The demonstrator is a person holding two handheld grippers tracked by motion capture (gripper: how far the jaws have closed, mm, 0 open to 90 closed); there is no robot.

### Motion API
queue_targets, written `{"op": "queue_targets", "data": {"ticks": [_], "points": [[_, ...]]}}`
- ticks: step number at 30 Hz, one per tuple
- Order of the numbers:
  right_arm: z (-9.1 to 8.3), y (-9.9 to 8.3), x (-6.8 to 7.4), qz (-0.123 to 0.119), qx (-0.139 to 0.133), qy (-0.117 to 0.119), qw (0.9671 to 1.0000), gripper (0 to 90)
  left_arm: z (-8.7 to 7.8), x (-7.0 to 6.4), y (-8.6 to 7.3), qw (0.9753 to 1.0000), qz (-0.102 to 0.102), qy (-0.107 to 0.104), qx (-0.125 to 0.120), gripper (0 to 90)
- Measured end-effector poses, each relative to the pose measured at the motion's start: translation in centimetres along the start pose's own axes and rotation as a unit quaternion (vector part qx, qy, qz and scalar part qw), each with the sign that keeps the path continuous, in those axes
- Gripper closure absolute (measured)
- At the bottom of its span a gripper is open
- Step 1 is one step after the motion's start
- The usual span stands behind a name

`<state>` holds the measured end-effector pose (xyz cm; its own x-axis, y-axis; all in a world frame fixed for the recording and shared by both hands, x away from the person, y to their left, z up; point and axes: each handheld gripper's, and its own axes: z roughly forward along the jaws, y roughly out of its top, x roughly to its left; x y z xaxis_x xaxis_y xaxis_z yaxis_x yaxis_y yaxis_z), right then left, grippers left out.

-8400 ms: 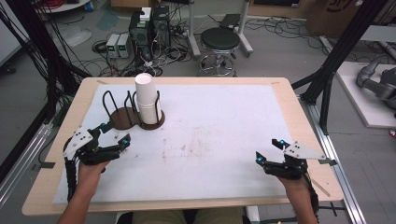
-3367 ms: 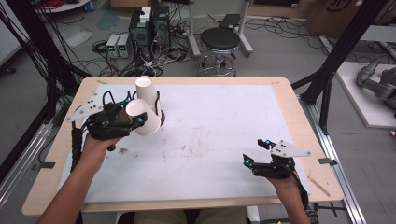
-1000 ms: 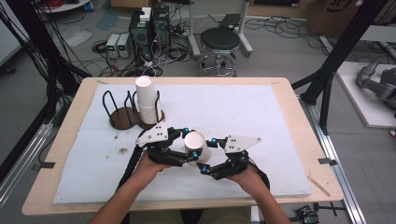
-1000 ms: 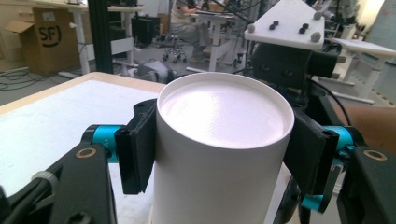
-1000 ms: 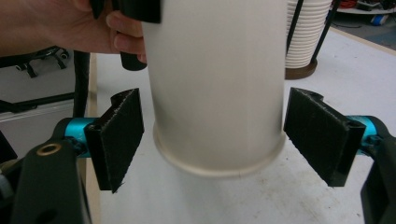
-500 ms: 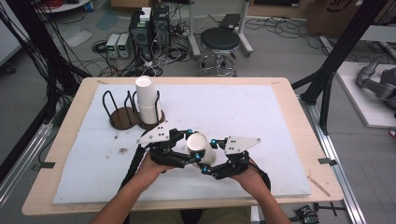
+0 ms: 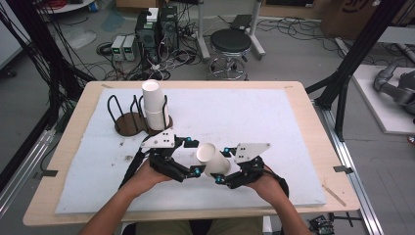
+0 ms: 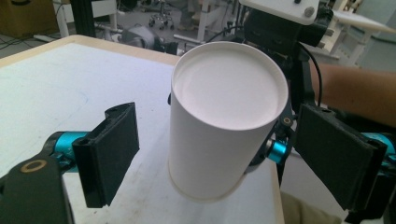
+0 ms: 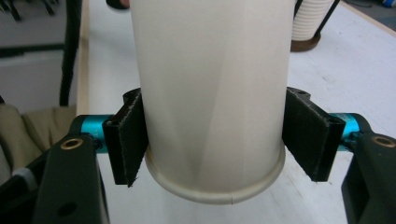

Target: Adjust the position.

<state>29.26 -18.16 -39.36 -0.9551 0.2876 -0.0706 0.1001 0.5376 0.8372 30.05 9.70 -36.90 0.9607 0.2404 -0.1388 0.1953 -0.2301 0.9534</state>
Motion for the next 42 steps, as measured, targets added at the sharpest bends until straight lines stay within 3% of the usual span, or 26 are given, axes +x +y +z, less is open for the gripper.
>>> {"op": "queue_targets", "data": {"ticks": [2,4,10,14,15,19,25,31,34,37,40,42], "points": [[0.0,0.1,0.0,-0.004,0.006,0.001,1.0,29.1,-0.1,0.1,0.1,1.0,0.001,-0.002,0.006,14.3],[0.1,0.7,-0.1,-0.023,0.029,0.007,0.9993,29.1,-0.4,0.3,0.5,0.9997,0.005,-0.006,0.024,14.3],[0.6,2.3,-0.1,-0.058,0.08,0.029,0.9947,29.1,-0.3,0.4,1.2,0.9982,0.012,-0.018,0.056,14.5],[0.8,3.3,-0.1,-0.082,0.117,0.036,0.9892,29.0,0.2,0.3,1.2,0.996,0.019,-0.025,0.084,14.5],[0.8,3.3,-0.1,-0.082,0.117,0.036,0.9892,29.0,0.2,0.3,1.2,0.996,0.019,-0.025,0.084,14.7],[1.1,4.0,0.1,-0.099,0.15,0.048,0.9826,29.1,0.8,0.2,1.0,0.9939,0.023,-0.03,0.103,15.1],[1.4,4.4,0.4,-0.12,0.197,0.05,0.9718,29.1,1.4,0.3,0.5,0.9886,0.019,-0.052,0.14,22.4],[1.6,4.4,0.5,-0.12,0.213,0.055,0.968,29.1,1.6,0.2,0.4,0.9862,0.028,-0.067,0.149,31.0],[1.7,4.4,0.4,-0.126,0.215,0.058,0.9668,31.8,1.5,0.3,0.4,0.9856,0.037,-0.058,0.155,33.6],[1.6,4.4,0.6,-0.125,0.213,0.052,0.9677,29.9,1.4,0.4,0.4,0.986,0.045,-0.056,0.151,33.9],[1.5,4.2,0.4,-0.113,0.203,0.05,0.9714,26.9,1.4,0.3,0.4,0.9858,0.051,-0.053,0.151,34.1],[1.5,4.0,0.3,-0.104,0.189,0.047,0.9753,25.0,1.4,0.3,0.3,0.9869,0.052,-0.057,0.142,34.2]]}}
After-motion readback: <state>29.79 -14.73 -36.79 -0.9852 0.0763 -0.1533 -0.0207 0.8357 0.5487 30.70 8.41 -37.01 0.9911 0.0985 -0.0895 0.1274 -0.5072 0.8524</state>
